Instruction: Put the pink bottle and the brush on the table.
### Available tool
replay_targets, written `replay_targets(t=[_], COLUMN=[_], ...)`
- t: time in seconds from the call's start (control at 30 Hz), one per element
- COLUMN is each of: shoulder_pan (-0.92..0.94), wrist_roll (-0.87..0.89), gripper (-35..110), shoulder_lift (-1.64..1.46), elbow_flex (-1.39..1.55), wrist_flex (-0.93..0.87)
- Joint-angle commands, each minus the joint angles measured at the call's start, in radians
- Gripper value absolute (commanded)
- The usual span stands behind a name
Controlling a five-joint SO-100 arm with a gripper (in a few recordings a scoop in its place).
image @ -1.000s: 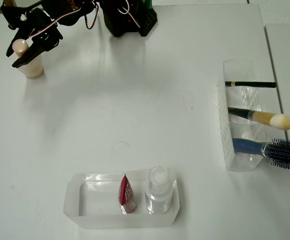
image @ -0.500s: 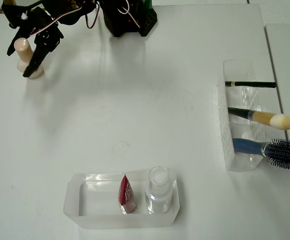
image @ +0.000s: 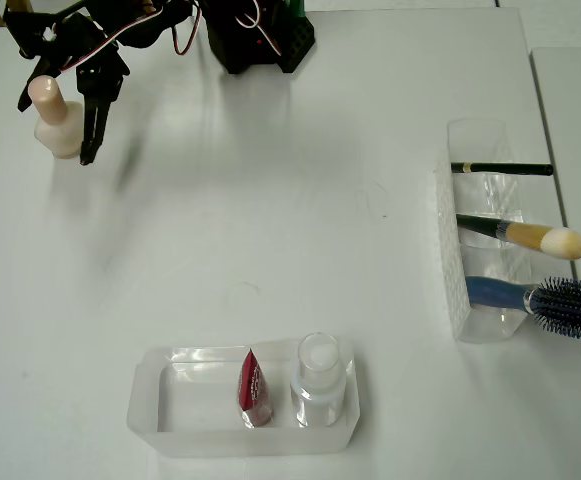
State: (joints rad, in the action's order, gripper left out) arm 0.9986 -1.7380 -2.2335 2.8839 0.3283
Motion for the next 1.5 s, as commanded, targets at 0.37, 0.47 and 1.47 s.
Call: replay_targets(t=[0.37,0.47,1.47], shoulder_pan=[0.005,0.005,-0.322], wrist_roll=[-0.117,-0.138,-0.04], gripper=[71,71,68], shoulder_lift=[-0.106,-0.121,-0.201], elbow_flex=[-0.213,-0.253,-0.646], wrist_flex=[-0.229,-0.284,-0.859])
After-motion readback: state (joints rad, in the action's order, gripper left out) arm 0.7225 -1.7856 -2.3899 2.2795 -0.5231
